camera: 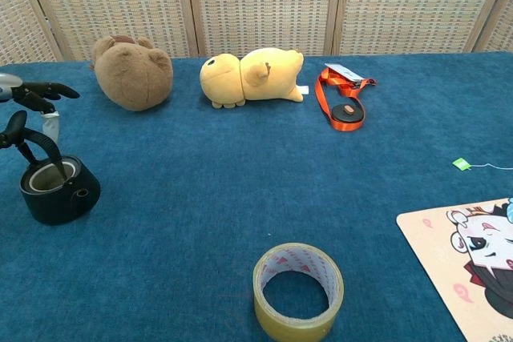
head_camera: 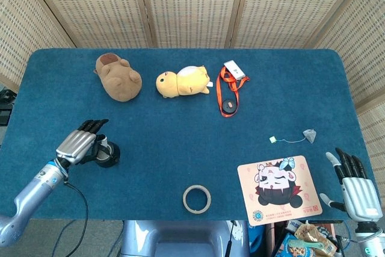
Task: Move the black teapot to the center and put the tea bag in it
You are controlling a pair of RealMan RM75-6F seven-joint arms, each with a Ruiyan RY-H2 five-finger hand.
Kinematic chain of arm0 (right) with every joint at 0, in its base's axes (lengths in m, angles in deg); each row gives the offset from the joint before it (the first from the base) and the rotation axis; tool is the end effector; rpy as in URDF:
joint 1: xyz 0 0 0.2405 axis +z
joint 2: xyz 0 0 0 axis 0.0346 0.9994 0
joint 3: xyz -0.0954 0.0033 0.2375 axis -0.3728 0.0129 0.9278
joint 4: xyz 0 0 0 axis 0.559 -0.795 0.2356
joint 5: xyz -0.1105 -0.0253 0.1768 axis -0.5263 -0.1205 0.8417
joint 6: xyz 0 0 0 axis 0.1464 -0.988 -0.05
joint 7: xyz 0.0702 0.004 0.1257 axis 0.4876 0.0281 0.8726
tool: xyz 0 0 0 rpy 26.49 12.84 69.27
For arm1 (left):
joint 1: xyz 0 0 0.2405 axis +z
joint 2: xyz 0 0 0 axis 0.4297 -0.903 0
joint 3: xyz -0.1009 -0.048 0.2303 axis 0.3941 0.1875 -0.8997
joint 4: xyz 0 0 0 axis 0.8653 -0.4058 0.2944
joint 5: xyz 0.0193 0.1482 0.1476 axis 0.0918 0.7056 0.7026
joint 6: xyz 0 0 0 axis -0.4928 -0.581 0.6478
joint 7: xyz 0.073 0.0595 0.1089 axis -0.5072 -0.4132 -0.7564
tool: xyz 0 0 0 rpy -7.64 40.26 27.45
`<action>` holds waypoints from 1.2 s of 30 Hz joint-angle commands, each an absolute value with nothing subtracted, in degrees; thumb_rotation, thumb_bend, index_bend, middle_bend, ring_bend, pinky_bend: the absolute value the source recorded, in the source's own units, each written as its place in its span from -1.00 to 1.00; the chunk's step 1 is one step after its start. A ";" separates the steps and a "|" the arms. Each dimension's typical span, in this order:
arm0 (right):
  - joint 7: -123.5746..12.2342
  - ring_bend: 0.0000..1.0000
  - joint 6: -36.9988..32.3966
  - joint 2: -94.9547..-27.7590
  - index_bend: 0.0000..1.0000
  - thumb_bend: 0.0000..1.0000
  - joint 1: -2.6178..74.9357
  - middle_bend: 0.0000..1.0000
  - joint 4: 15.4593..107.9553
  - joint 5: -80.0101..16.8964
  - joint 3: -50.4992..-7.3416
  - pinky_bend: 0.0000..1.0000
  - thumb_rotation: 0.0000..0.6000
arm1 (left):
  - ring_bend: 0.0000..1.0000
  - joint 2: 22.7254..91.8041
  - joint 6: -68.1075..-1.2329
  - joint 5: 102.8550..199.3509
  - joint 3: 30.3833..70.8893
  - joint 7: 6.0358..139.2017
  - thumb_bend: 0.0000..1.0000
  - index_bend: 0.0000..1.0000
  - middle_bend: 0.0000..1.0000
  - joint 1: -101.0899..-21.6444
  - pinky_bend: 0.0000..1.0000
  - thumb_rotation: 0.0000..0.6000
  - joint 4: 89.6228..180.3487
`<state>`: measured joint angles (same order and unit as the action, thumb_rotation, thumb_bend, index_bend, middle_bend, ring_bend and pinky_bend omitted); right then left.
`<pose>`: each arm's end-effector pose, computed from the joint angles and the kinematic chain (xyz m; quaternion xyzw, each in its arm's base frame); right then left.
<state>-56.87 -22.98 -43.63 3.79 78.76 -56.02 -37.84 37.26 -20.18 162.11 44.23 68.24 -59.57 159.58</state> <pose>-0.3206 -0.1586 0.1467 0.5940 -0.4123 0.3708 0.5828 -0.2344 0.2968 0.0852 -0.7537 -0.4316 -0.2783 0.4103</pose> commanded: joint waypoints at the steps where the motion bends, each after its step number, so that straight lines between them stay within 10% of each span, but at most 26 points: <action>1: -56.52 -1.00 -23.21 -43.81 -0.95 -0.71 3.79 -0.98 78.53 -56.21 -37.79 -1.00 1.00 | -1.00 36.63 -21.52 163.21 43.25 68.26 0.78 -0.04 -1.00 -58.35 -1.00 0.79 160.24; 5: -56.13 -1.00 -23.27 -44.04 -0.95 -0.71 3.82 -0.98 78.16 -56.36 -37.80 -1.00 1.00 | -1.00 36.42 -23.19 163.67 42.47 67.50 0.71 -0.04 -1.00 -57.00 -1.00 0.97 160.61; 10: -55.63 -1.00 -24.06 -44.44 -0.95 -0.71 3.53 -0.97 77.60 -56.58 -37.74 -1.00 1.00 | -1.00 38.16 -28.88 163.96 42.47 66.13 0.08 -0.04 -1.00 -53.98 -1.00 1.00 159.73; 25: -55.42 -1.00 -24.19 -44.69 -0.95 -0.71 3.42 -0.97 77.31 -56.64 -37.78 -1.00 1.00 | -1.00 42.15 -38.53 171.05 40.25 65.65 -0.48 -0.04 -1.00 -47.98 -1.00 1.00 156.47; 36: -55.42 -1.00 -24.08 -44.66 -0.95 -0.71 3.47 -0.97 77.37 -56.75 -37.84 -1.00 1.00 | -1.00 44.75 -39.49 171.22 39.28 64.47 -0.53 -0.12 -1.00 -45.57 -1.00 1.00 154.06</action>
